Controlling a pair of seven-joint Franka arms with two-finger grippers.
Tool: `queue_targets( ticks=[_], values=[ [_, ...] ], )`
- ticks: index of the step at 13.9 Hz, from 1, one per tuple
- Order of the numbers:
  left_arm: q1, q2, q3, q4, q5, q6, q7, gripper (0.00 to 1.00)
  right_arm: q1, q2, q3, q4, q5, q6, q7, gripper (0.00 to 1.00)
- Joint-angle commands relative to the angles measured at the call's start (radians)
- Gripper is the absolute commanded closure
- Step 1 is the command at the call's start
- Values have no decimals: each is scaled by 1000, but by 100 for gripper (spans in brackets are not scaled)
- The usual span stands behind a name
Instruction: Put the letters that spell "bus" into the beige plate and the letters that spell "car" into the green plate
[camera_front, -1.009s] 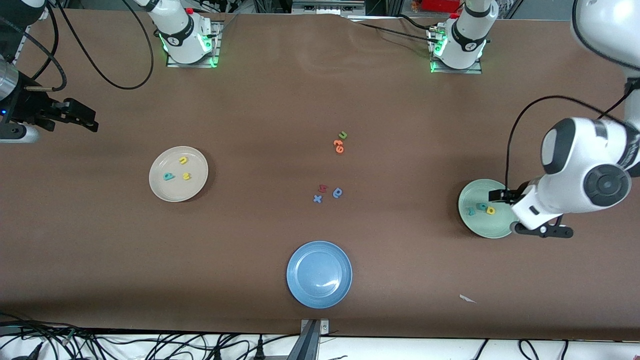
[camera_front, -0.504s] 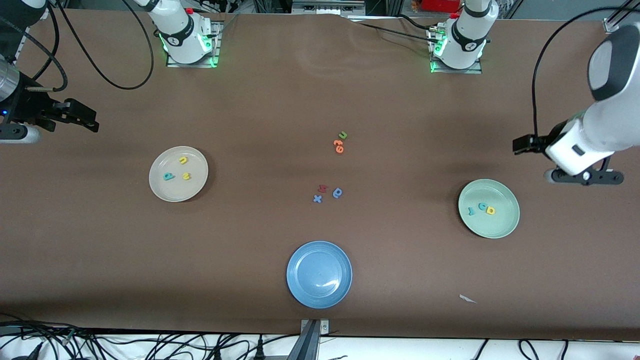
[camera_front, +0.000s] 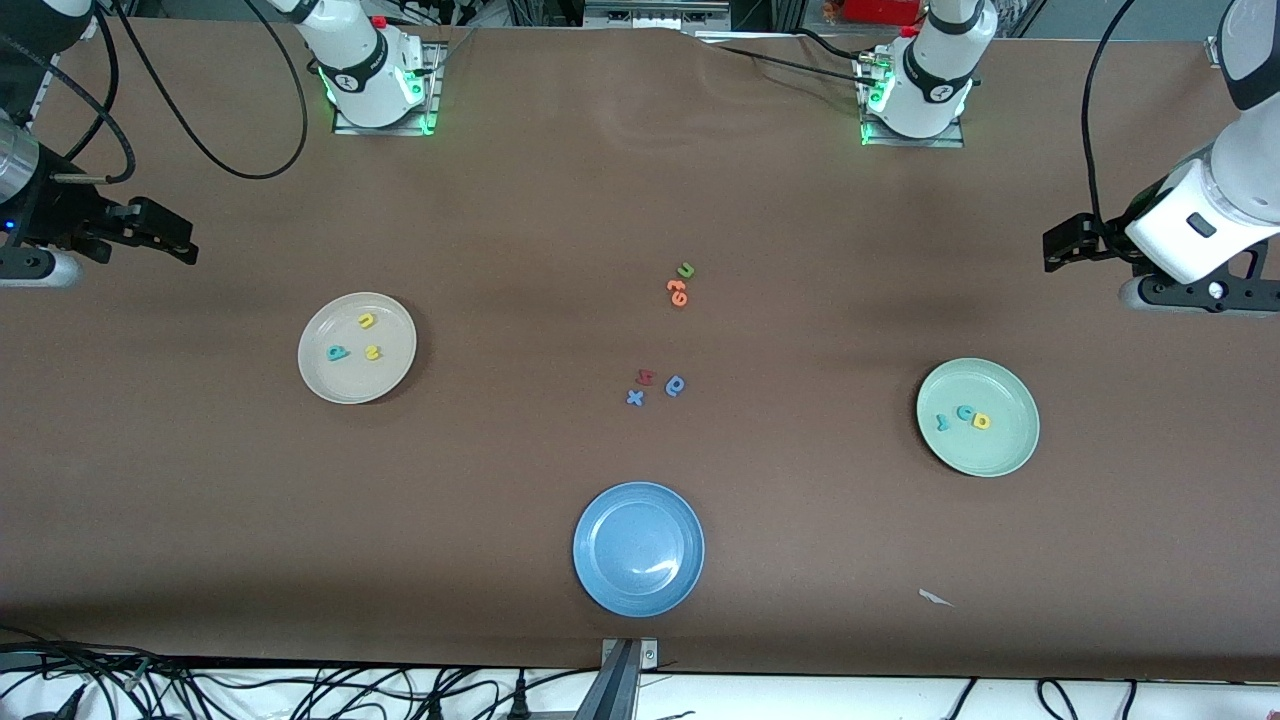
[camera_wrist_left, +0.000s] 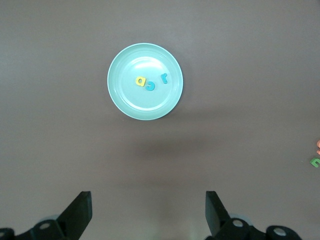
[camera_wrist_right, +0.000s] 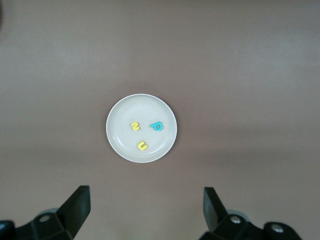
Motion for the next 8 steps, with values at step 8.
queue_targets(
  ticks=[8],
  values=[
    [-9,-14,28,-21,-59,14,30,0,-9,-5,5,-3,4,6,-8,0]
  ],
)
